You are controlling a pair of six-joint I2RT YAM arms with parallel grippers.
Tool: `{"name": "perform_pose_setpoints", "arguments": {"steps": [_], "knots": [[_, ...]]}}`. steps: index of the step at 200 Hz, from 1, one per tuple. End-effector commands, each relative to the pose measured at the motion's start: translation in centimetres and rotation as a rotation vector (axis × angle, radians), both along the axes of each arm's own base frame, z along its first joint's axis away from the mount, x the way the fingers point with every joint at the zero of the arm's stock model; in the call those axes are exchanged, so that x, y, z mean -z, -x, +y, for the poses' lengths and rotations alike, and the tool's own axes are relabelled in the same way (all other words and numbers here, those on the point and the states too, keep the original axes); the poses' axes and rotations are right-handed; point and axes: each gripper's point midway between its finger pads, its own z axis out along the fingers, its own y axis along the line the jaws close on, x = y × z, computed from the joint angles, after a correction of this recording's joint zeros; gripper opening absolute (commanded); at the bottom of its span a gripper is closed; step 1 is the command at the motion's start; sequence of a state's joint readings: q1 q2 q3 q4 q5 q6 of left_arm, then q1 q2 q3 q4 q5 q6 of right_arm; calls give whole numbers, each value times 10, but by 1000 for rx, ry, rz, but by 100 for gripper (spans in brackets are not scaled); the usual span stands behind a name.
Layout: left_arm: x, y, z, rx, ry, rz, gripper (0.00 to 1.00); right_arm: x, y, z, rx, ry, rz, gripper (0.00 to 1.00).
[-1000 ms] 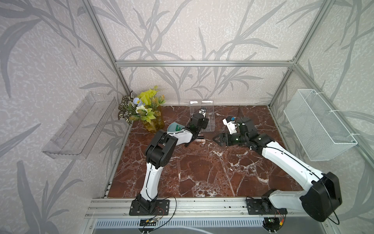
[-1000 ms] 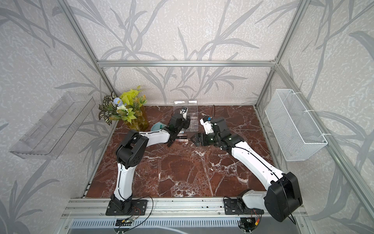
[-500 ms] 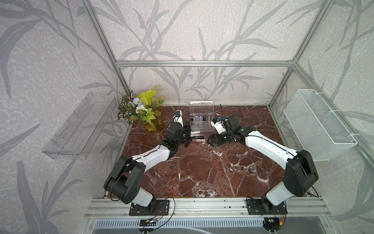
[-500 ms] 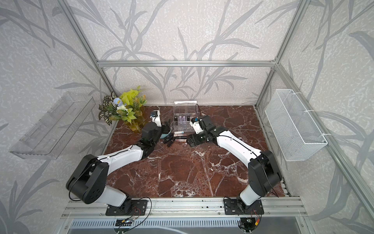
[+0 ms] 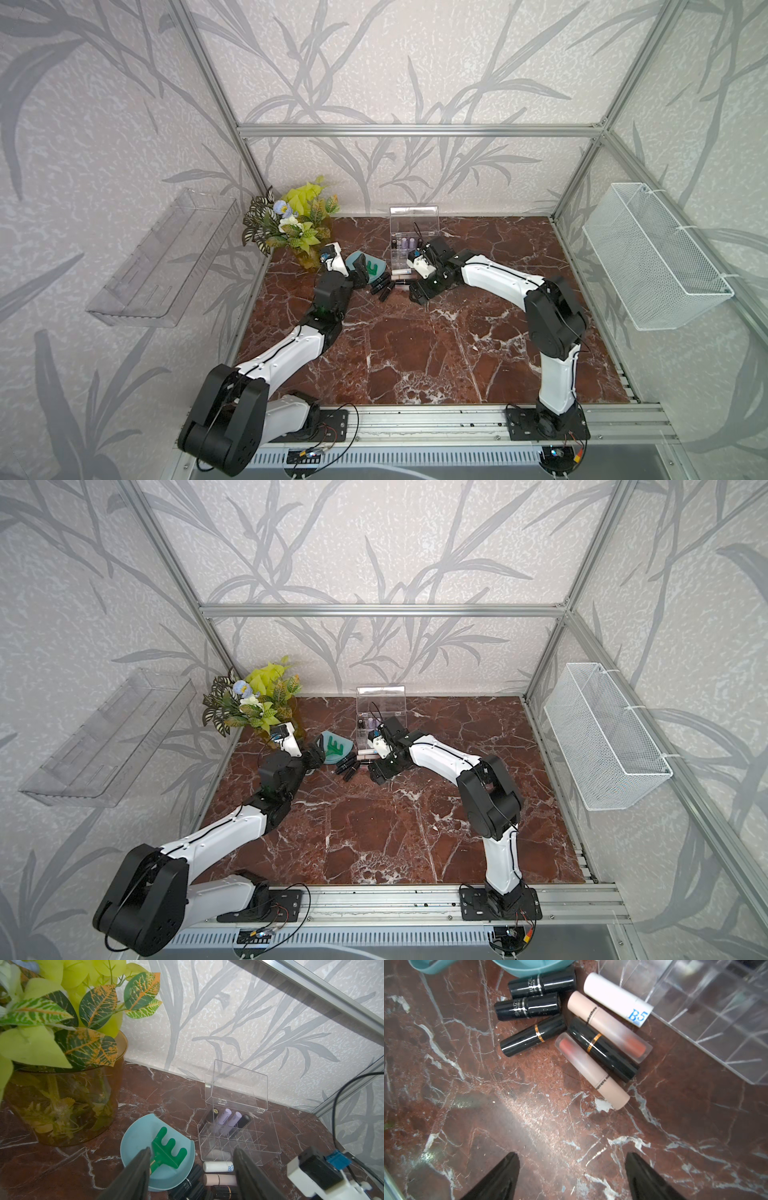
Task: Arrange the lipsticks in the organizer
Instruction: Pick up the lipstick at the center of the board.
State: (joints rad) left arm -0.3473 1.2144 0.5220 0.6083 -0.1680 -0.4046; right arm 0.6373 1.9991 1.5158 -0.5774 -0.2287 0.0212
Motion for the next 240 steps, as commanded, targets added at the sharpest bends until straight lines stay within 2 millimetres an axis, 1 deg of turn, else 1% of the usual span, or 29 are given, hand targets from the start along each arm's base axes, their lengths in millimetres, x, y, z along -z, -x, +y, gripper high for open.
{"name": "perform_pose_setpoints", "arguments": {"steps": [1,18,46,71,121,148,186,221,240], "knots": [[-7,-2,-3,18,11,-24,65,1,-8,3,-34,45,-19,84],[-8,-1,-3,19,11,-29,65,6,-13,4,-45,69,-15,84],[-8,-2,-2,21,8,-29,65,15,-21,8,-63,91,-12,88],[-8,-2,-2,22,9,-29,65,22,-27,13,-74,100,-5,90],[-8,-2,-2,24,10,-29,65,41,-29,19,-90,102,29,89],[-8,-2,-3,28,9,-29,65,49,-31,21,-97,112,43,87],[-7,-3,-3,27,5,-27,65,53,-30,23,-101,120,45,82],[-13,1,-1,26,11,-47,65,58,-20,21,-118,153,60,75],[-13,1,0,24,11,-48,65,60,-16,19,-123,170,59,70]]}}
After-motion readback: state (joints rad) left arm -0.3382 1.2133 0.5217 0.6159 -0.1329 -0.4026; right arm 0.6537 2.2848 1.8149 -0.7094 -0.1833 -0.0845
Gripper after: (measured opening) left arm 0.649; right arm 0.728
